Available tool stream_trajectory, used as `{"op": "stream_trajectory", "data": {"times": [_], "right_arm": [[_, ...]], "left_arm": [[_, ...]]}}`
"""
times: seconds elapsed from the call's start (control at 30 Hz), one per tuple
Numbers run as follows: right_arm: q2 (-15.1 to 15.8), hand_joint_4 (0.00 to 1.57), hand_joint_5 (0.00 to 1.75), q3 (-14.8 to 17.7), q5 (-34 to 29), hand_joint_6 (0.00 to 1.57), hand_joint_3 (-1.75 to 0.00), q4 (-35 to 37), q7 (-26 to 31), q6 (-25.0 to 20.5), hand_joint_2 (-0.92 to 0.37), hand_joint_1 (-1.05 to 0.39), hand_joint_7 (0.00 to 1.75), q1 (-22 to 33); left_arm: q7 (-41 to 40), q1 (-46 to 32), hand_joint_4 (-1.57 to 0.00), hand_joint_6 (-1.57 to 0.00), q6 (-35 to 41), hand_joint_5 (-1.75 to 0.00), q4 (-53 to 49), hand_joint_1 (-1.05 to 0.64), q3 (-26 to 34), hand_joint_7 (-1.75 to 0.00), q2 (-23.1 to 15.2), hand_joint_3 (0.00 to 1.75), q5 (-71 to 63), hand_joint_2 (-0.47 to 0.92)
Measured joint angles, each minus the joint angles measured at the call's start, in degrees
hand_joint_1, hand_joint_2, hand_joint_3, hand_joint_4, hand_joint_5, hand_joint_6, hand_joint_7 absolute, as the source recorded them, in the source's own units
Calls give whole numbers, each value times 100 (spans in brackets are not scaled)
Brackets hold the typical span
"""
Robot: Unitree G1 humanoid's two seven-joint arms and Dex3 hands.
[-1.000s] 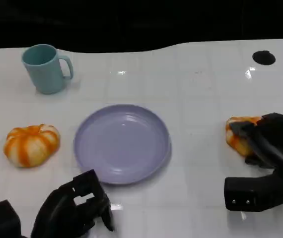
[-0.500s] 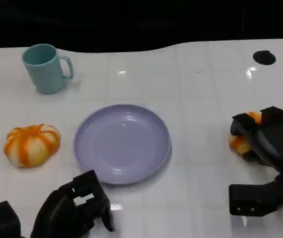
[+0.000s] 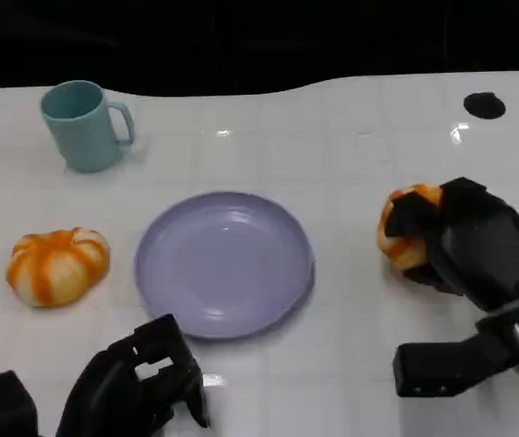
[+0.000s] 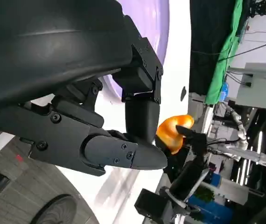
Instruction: Grasp the bread from the table and place it into the plate.
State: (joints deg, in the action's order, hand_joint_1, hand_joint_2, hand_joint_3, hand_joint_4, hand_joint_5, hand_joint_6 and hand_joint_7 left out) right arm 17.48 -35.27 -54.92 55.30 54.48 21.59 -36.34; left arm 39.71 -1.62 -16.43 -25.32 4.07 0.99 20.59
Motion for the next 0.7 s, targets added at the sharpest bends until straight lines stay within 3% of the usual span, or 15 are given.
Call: {"op": "stream_trajectory", "data": {"times": [0.27, 0.57, 0.63, 0.67, 0.7], "right_arm": [[-415, 104, 175, 7, 128, 80, -6, -687, -290, 276, -85, -9, 175, 0], [-1028, 102, 175, 15, 285, 78, -11, -793, -910, 303, -82, -9, 175, -194], [-1193, 103, 175, 3, 286, 78, -75, -768, -929, 305, -50, -9, 175, -229], [-1281, 103, 175, -8, 288, 78, -97, -737, -944, 305, -36, -9, 175, -254], [-1367, 103, 175, -21, 287, 79, -104, -694, -968, 304, -30, -9, 175, -286]], "left_arm": [[-3, -34, -78, -71, 36, -175, 36, -63, -8, -152, -1, 23, -8, 92], [0, -36, -79, -71, 8, -175, 18, -61, -1, -151, 0, 24, -5, 92], [0, -36, -79, -71, -9, -175, 16, -61, -3, -150, 1, 24, -5, 92], [0, -36, -80, -71, -14, -175, 16, -61, -3, -150, 1, 24, -6, 92], [0, -36, -80, -71, -18, -175, 16, -61, -4, -150, 2, 24, -6, 92]]}}
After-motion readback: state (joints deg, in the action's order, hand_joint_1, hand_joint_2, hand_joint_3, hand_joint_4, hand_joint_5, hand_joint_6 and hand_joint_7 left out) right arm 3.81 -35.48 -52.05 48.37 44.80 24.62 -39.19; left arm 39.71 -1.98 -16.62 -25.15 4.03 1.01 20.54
